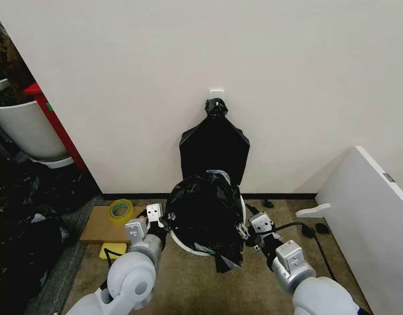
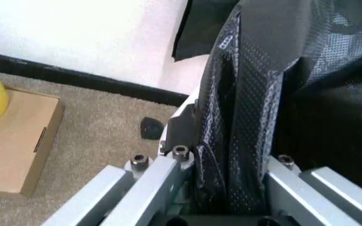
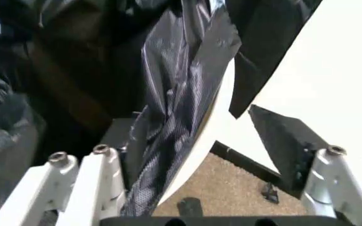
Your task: Place the garbage bag over the trash bin.
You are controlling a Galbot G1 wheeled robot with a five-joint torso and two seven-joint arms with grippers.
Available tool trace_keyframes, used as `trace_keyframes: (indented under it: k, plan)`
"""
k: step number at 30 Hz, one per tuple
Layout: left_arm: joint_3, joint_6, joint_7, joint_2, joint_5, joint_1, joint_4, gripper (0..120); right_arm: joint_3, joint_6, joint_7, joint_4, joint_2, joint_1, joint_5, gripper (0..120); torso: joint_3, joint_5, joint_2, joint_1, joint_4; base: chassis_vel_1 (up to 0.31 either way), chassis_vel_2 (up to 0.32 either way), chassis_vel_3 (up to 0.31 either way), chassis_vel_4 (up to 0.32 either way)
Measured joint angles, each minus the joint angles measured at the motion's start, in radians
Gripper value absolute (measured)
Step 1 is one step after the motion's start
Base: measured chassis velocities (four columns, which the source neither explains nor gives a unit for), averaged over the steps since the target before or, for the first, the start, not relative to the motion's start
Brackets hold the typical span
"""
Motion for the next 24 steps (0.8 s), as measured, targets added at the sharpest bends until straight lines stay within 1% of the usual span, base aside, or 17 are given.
trace_keyframes:
  k: [1,2,4,6,8,10,11,12,13,14,15,16,19,24]
  plan:
    - [0.000,0.000,0.000,0.000,0.000,0.000,0.000,0,0.000,0.000,0.000,0.000,0.000,0.000,0.000,61,0.000,0.0000,0.000,0.000,0.0000,0.000,0.000,0.000,0.000]
    - [0.000,0.000,0.000,0.000,0.000,0.000,-0.001,0,-0.001,0.000,0.000,-0.004,0.000,0.001,-0.004,58,0.000,0.0000,0.000,0.000,0.0000,0.000,0.000,0.000,0.000]
    - [0.000,0.000,0.001,0.000,0.000,0.000,-0.003,0,-0.002,0.000,0.000,-0.010,0.000,0.001,-0.007,50,0.000,0.0000,0.000,0.000,0.0000,0.000,0.000,0.000,0.000]
    - [0.000,0.000,0.003,0.001,0.001,-0.002,-0.003,0,-0.002,0.001,0.002,-0.013,0.000,0.001,-0.007,38,0.000,0.0000,0.000,0.000,0.0000,0.000,0.000,0.000,0.000]
    - [0.000,0.000,0.004,0.003,0.002,-0.004,-0.003,0,-0.002,0.002,0.002,-0.013,0.000,0.001,-0.006,36,0.000,0.0000,0.000,0.000,0.0000,0.000,0.000,0.000,0.000]
    - [0.000,0.000,0.005,0.006,0.002,-0.006,-0.002,0,-0.001,0.004,0.005,-0.016,0.000,0.002,-0.004,25,0.000,0.0000,0.000,0.000,0.0000,0.000,0.000,0.000,0.000]
    - [0.000,0.000,0.006,0.006,0.002,-0.007,-0.002,0,-0.001,0.005,0.006,-0.016,0.001,0.002,-0.004,22,0.000,0.0000,0.000,0.000,0.0000,0.000,0.000,0.000,0.000]
    - [0.000,0.000,0.006,0.006,0.002,-0.007,-0.002,0,-0.001,0.005,0.006,-0.016,0.001,0.002,-0.004,22,0.000,0.0000,0.000,0.000,0.0000,0.000,0.000,0.000,0.000]
    - [0.001,0.000,0.006,0.005,0.003,-0.007,-0.002,0,-0.001,0.006,0.009,-0.017,0.002,0.003,-0.003,16,0.000,0.0000,0.000,0.000,0.0000,0.000,0.000,0.000,0.000]
    - [0.001,0.000,0.006,0.005,0.003,-0.006,-0.002,0,-0.001,0.006,0.010,-0.017,0.002,0.003,-0.002,15,0.000,0.0000,0.000,0.000,0.0000,0.000,0.000,0.000,0.000]
    - [0.003,0.000,0.006,0.003,0.005,-0.005,-0.001,0,0.000,0.008,0.012,-0.016,0.002,0.003,0.000,7,0.000,0.0000,0.000,0.000,0.0000,0.000,0.000,0.000,0.000]
    - [0.003,0.000,0.006,0.002,0.006,-0.003,0.000,0,0.000,0.009,0.013,-0.016,0.002,0.002,0.001,4,0.000,0.0000,0.000,0.000,0.0000,0.000,0.000,0.000,0.000]
    - [0.004,0.000,0.008,0.001,0.007,-0.001,0.002,0,0.001,0.013,0.017,-0.014,0.002,0.001,0.003,0,0.000,-0.0001,0.000,0.000,0.0000,0.000,0.000,0.000,0.000]
    - [0.002,0.000,0.011,0.001,0.010,0.002,0.006,0,0.008,0.025,0.034,-0.005,0.003,-0.004,0.017,0,0.000,0.0000,0.000,0.000,0.0000,0.000,0.000,0.000,0.000]
